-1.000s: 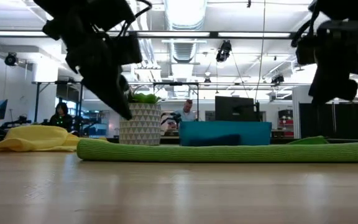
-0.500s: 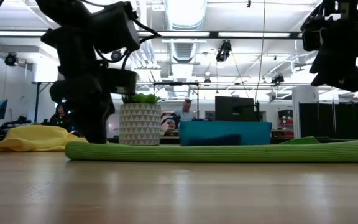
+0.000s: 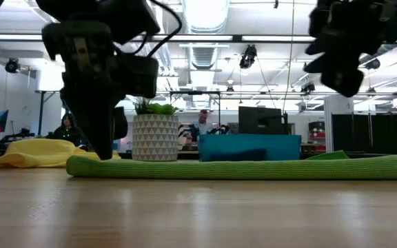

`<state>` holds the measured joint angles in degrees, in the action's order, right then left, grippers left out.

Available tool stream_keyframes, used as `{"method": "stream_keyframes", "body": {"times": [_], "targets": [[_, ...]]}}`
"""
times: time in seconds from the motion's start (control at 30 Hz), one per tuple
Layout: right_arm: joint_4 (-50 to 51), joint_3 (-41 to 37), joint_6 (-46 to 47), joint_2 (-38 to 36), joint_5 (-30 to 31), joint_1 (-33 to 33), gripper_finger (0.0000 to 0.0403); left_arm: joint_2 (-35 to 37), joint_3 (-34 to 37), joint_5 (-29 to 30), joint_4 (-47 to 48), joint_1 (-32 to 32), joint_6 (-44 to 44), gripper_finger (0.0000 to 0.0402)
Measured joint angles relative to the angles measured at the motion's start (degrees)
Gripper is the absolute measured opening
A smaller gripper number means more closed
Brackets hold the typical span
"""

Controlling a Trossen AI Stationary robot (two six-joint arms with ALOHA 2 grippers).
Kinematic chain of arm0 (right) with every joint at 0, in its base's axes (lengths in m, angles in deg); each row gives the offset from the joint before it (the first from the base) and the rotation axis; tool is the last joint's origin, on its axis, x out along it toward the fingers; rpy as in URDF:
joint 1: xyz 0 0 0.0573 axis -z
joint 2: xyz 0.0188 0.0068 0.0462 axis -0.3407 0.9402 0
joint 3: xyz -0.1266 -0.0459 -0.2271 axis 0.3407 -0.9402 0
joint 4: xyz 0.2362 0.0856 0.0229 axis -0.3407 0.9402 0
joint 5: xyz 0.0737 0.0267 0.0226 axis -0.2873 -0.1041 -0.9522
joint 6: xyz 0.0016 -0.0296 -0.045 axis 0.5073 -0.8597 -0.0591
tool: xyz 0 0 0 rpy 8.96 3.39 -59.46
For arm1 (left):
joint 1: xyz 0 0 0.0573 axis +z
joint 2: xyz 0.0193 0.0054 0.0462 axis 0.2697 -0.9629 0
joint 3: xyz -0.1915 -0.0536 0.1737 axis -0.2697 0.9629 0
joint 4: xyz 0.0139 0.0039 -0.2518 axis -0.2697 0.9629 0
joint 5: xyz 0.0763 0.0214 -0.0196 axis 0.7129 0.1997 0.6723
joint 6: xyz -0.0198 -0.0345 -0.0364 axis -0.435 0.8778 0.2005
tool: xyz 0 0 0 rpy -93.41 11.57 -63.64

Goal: Fold microfiber towels
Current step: Fold the green microfiber towel on top of the light blue microfiber towel into the dark blue bin

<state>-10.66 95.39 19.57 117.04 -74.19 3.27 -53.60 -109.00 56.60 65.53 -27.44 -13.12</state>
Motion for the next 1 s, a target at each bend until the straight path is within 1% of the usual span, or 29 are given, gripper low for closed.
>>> {"method": "stream_keyframes", "body": {"times": [0.13, 0.17, 0.3, 0.33, 0.4, 0.53, 0.63, 0.7, 0.83, 0.93, 1.0], "targets": [[-5.15, 1.09, 0.93, 7.76, -0.02, -2.31, 0.0118, -0.61, -1.78, 0.36, -0.33, -1.05, 0.59, 0.0000], [-5.02, 1.63, 1.60, 9.47, 0.02, -3.16, 0.0118, -0.03, -2.36, 1.90, -0.30, -1.10, 0.24, 0.0000], [-5.01, 4.65, 3.77, 15.05, 0.96, -7.21, 0.0118, 4.00, -5.61, 11.37, -1.06, -0.91, -4.63, 0.0000], [-5.26, 5.59, 4.36, 16.00, 2.00, -8.41, 0.0118, 4.34, -6.46, 12.93, -1.42, -0.48, -6.81, 0.0000], [-5.13, 7.34, 5.48, 17.53, 4.80, -10.81, 0.0118, 3.18, -7.60, 13.61, -1.85, 1.13, -10.78, 0.0000], [-5.01, 11.43, 7.83, 19.06, 11.90, -16.09, 0.0118, -4.00, -12.20, 11.82, -1.46, 6.38, -17.48, 0.0000], [-4.78, 14.40, 8.53, 18.97, 19.16, -20.67, 0.0118, -11.57, -19.47, 7.03, -2.61, 9.94, -22.46, 0.0000], [-4.88, 16.42, 8.23, 18.61, 24.74, -23.80, 0.0118, -16.92, -25.77, 4.34, -2.86, 11.17, -25.73, 0.0000], [-3.45, 20.24, 6.08, 16.68, 36.11, -29.95, 0.0118, -27.20, -40.14, 2.85, -2.75, 11.71, -31.17, 0.0000], [2.73, 23.79, 6.39, 15.38, 44.35, -34.11, 0.0118, -34.50, -50.94, 0.08, -3.02, 11.71, -32.54, 0.0000], [8.09, 26.56, 7.24, 14.55, 48.77, -36.44, 0.0118, -39.33, -57.46, 0.17, -3.06, 11.45, -32.58, 0.0000]]}}
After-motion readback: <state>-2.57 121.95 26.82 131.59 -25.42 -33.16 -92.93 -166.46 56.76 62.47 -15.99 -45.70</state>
